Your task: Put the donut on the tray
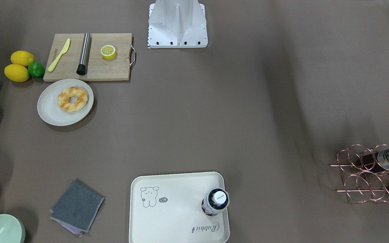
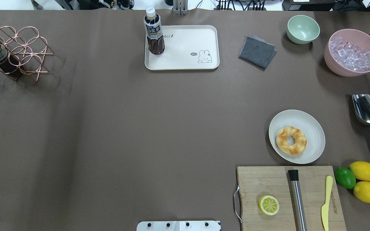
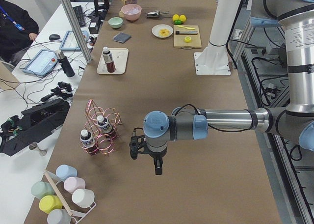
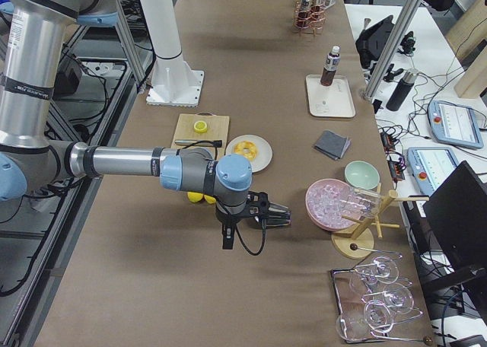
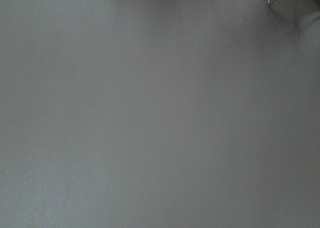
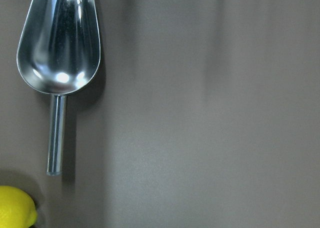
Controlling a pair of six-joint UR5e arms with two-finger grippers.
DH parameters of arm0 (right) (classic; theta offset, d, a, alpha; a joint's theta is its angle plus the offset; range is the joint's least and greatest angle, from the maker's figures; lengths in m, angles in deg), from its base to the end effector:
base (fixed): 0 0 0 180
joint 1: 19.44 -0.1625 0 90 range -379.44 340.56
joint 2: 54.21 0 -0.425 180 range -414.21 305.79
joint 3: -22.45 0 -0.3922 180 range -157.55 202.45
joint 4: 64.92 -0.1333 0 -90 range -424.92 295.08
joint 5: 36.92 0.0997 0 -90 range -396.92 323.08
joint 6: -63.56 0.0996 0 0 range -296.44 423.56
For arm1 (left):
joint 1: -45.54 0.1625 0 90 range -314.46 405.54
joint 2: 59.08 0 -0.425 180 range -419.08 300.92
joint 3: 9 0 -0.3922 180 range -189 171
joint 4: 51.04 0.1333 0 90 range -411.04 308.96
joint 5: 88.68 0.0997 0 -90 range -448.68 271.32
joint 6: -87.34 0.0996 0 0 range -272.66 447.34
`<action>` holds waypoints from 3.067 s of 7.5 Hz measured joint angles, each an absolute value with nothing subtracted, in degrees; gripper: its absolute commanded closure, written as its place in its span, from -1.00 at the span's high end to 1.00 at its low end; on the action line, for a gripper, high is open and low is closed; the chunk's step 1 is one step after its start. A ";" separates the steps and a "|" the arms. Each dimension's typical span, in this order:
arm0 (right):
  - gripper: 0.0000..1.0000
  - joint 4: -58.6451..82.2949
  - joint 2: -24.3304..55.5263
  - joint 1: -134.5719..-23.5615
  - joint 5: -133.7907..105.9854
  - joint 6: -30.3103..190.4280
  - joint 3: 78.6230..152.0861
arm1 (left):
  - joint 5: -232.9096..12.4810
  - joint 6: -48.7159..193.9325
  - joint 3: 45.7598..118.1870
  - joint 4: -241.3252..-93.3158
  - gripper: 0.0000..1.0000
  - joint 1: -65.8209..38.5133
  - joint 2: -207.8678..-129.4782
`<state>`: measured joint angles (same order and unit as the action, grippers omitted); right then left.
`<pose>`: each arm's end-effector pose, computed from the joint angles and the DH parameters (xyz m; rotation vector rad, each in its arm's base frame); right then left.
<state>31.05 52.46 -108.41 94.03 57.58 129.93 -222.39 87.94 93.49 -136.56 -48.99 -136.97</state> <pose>0.0615 -0.3639 0.6480 -0.0553 -0.7175 -0.0848 -0.0957 -0.3910 0.6544 -0.0339 0.7651 -0.0925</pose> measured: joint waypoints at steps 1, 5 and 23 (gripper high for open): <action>1.00 31.05 52.48 -108.43 94.03 57.58 129.93 | -222.42 87.95 93.53 -136.56 0.96 -48.97 -137.03; 1.00 31.06 52.66 -108.47 93.95 57.54 130.03 | -222.45 87.92 93.64 -136.57 0.96 -48.94 -137.37; 1.00 -4.88 50.03 -79.15 95.88 106.72 130.35 | -222.41 87.51 92.89 -136.56 0.96 -49.03 -137.75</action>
